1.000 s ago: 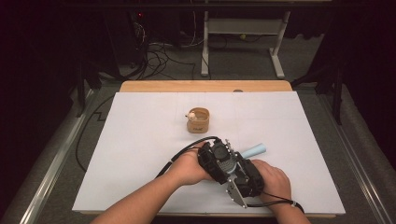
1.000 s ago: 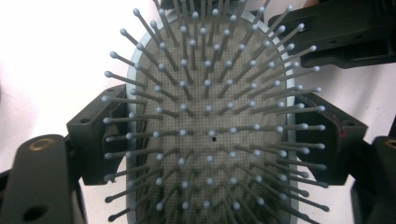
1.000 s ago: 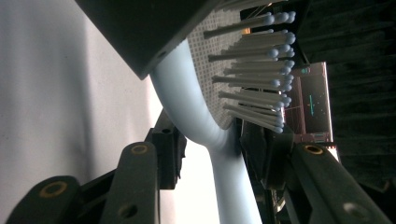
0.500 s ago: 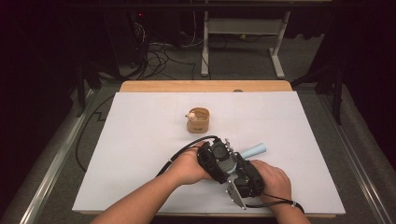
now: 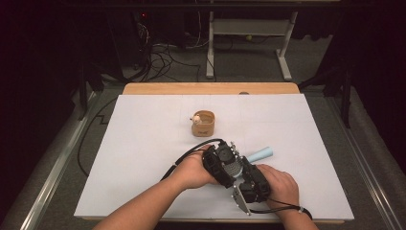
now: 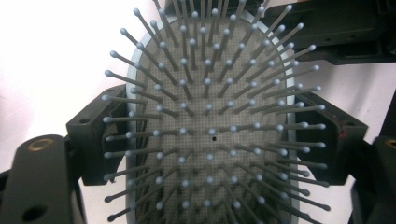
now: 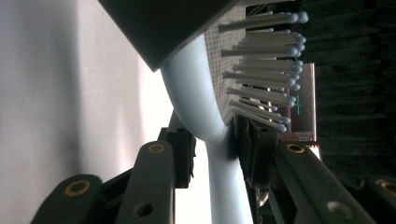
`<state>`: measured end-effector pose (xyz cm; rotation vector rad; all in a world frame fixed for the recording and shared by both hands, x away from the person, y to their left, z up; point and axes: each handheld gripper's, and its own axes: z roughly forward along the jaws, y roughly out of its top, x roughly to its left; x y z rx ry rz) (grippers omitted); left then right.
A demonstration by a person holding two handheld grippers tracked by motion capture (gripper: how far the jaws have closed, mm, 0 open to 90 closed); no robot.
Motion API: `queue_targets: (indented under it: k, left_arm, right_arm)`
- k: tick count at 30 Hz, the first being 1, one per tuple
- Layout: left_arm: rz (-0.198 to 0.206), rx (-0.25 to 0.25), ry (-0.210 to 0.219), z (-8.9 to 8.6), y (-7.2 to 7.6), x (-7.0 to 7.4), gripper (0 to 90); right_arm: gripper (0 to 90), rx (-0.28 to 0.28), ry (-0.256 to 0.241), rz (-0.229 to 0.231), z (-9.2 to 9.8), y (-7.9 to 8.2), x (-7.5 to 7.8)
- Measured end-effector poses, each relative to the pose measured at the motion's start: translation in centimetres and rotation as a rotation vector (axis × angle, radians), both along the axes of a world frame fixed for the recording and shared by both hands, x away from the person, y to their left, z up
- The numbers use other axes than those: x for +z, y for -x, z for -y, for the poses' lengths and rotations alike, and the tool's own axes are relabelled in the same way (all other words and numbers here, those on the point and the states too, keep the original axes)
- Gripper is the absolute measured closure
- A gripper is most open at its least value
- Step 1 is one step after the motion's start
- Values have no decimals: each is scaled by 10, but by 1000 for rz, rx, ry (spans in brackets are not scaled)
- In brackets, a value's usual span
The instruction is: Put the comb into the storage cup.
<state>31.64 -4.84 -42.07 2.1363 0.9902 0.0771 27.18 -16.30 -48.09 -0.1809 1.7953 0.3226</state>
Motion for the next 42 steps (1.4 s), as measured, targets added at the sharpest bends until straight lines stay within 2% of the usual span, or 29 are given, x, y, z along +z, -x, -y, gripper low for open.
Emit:
queue_targets:
  k: [15,21,29,38,42]
  left_arm:
    - [-13,-1,6,-1,-2,4,205]
    - [-17,-3,23,-2,-2,7,204]
    - [-29,1,43,-3,-4,9,201]
    - [-29,-10,39,-5,-4,8,197]
    - [-34,-13,51,-7,-4,9,194]
  right_arm:
    - [737,-20,39,30,-2,1,-1]
    - [749,-25,28,40,-1,1,0]
    - [767,-32,38,51,-2,2,1]
    - [778,-27,56,53,-3,2,0]
    - [779,-23,56,57,-3,2,0]
